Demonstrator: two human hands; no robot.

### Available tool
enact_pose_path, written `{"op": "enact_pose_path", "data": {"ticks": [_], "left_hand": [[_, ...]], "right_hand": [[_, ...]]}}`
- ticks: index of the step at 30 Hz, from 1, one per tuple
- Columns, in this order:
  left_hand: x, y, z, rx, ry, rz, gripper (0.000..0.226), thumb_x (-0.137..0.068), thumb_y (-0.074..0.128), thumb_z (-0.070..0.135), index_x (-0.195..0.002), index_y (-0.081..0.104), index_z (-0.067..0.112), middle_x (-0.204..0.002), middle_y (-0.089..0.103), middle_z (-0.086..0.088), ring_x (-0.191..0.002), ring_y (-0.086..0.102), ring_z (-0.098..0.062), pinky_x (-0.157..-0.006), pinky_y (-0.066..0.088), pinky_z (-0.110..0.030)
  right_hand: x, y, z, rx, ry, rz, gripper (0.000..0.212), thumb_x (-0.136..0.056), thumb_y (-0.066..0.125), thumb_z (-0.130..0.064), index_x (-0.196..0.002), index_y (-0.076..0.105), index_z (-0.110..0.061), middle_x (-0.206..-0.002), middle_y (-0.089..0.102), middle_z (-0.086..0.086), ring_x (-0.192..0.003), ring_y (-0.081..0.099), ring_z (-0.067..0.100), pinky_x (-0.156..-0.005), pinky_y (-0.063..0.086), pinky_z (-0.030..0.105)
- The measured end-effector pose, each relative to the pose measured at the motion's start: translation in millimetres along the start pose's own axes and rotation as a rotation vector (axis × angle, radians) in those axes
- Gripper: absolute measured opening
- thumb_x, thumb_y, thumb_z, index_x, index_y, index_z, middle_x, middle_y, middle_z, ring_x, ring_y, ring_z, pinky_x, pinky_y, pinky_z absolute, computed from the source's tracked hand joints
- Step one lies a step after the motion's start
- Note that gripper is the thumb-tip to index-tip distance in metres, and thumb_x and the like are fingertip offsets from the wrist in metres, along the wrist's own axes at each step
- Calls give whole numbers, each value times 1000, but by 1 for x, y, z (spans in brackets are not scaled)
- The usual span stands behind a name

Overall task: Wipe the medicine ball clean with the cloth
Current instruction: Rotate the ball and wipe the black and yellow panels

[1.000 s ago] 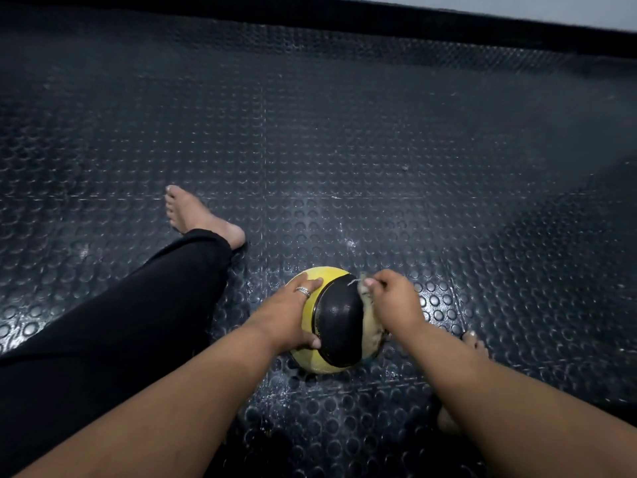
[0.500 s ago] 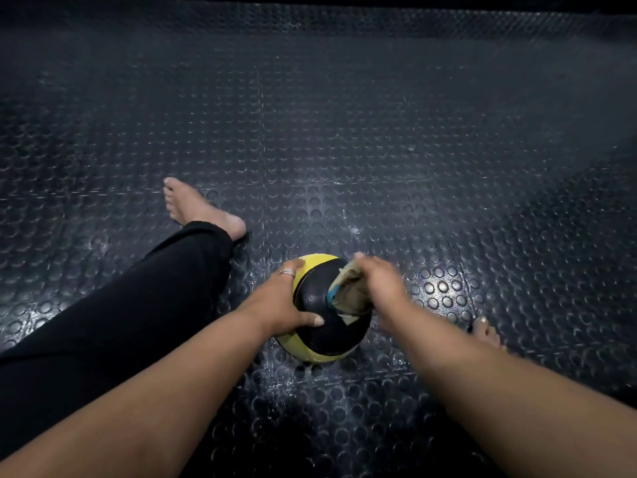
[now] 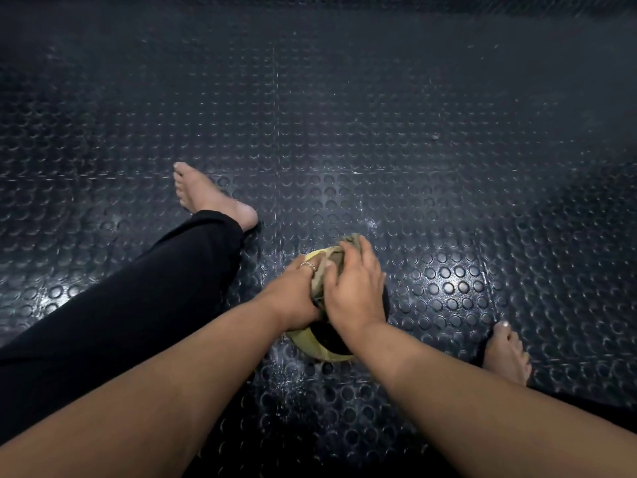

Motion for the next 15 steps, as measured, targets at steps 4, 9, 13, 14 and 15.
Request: {"op": "enact_pose_path", "data": {"ticks": [4,9,13,14,15], "left_hand": [[-2,4,21,-48,-26,-22,114,-73,83,34,-154,4,40,-164,-1,2,-147,24,-25,-117,26,-37],[3,9,23,-47,-38,2,116,-71,84,42,-155,2,39,-164,-6,4,-148,20,-29,-119,25,-42],[16,14,15,-23,-32,24,115,-73,83,40,-154,1,42,-163,-9,9,-148,17,-29,-119,24,-47],[16,15,14,-19,-30,31,115,-74,83,40,-154,1,43,-163,-8,10,-148,17,-29,-119,24,-47],[16,16,13,-12,-28,37,114,-74,83,39,-154,1,43,-163,-8,10,-149,16,-29,-119,24,-47]], "right_hand": [[-10,-11,16,-91,-11,104,39,-97,38,-24,-132,48,-9,-149,30,4,-138,26,20,-117,18,35],[-49,-19,52,-151,224,27,34,-97,39,-20,-117,59,-1,-122,57,18,-111,53,31,-91,40,29],[-64,-15,91,155,343,-322,35,-100,31,-16,-123,54,-1,-125,55,21,-116,51,33,-90,39,31],[-62,-14,98,198,353,-365,36,-100,30,-14,-125,53,-1,-127,54,21,-118,50,32,-91,39,30],[-60,-12,103,195,364,-373,36,-100,30,-13,-126,53,-1,-128,54,21,-119,50,32,-93,39,30]]}}
Point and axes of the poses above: each hand's wrist, its own x-axis away from the middle knuckle, its own y-axis out of the palm, z = x × y, the point moved 5 cm from there along -x, towards the middle knuckle
